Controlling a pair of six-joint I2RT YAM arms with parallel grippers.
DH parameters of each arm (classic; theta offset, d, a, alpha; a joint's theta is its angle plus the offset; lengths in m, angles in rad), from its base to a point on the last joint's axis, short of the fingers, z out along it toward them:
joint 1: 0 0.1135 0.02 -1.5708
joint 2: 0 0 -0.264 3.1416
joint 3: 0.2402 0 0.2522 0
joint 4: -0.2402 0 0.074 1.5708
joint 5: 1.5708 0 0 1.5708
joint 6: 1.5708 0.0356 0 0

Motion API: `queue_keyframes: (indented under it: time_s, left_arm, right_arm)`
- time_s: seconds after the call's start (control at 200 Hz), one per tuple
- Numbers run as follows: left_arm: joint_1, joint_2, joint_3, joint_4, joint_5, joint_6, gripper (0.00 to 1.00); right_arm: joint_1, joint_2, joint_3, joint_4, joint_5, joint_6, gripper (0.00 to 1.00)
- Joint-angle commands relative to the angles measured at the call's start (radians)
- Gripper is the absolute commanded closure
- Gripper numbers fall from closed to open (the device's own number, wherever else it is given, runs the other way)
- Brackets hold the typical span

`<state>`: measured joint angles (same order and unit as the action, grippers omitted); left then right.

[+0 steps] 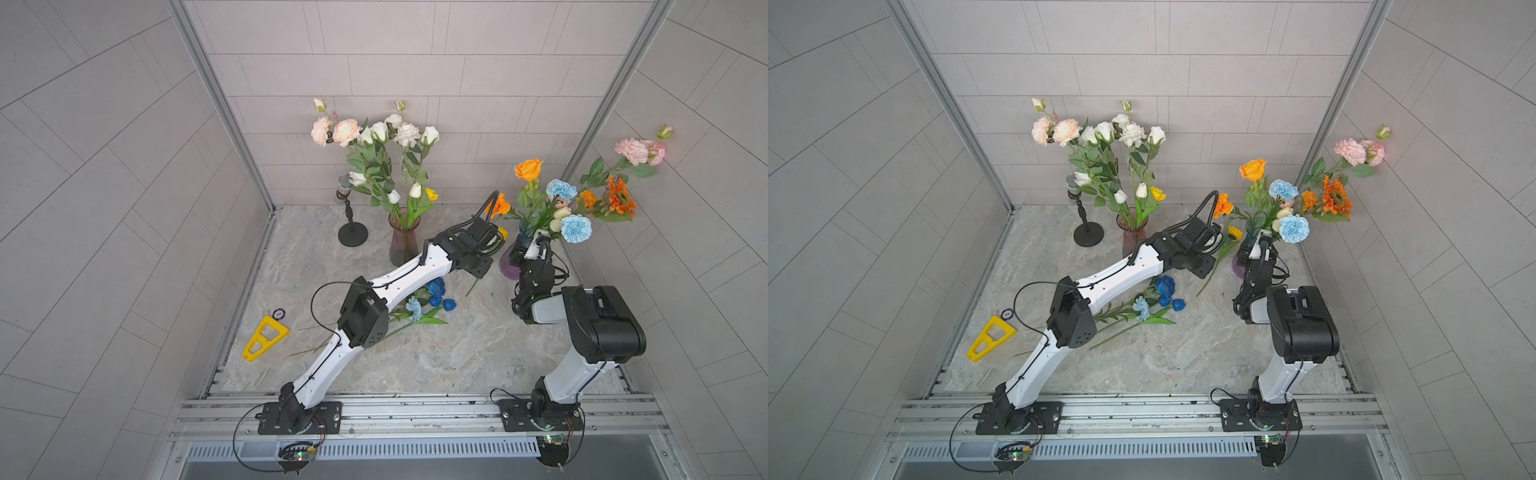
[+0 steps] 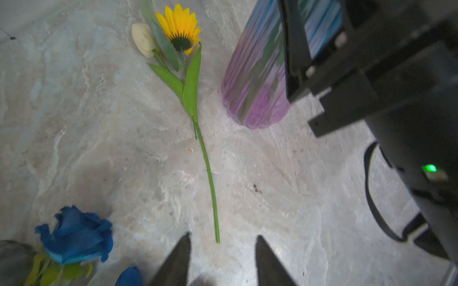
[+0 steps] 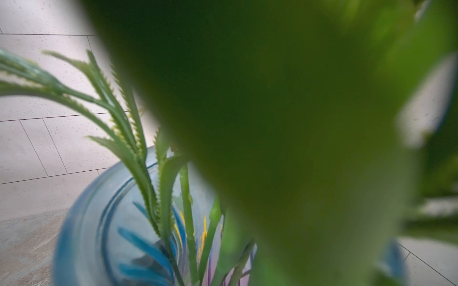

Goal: Pick out blue flowers from the vase
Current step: Adjust the flower at the center of the board.

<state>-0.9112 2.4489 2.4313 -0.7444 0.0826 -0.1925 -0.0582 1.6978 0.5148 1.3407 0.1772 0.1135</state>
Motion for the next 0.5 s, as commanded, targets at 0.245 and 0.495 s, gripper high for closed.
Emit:
queue_keyframes:
  time_s: [0.245, 0.495]
  left_arm:
    - [0.031, 0.205, 0.099, 0.131, -0.014, -0.003, 0.26]
    - [0.029, 0.276, 0.132, 0.134, -0.028, 0.026, 0.27]
  right_arm:
    - [-0.003, -0.043, -0.001, 0.072, -0.009, 0.011, 0.35]
    - [-0.002, -0.039, -0.003, 0.072, -0.011, 0.009, 0.35]
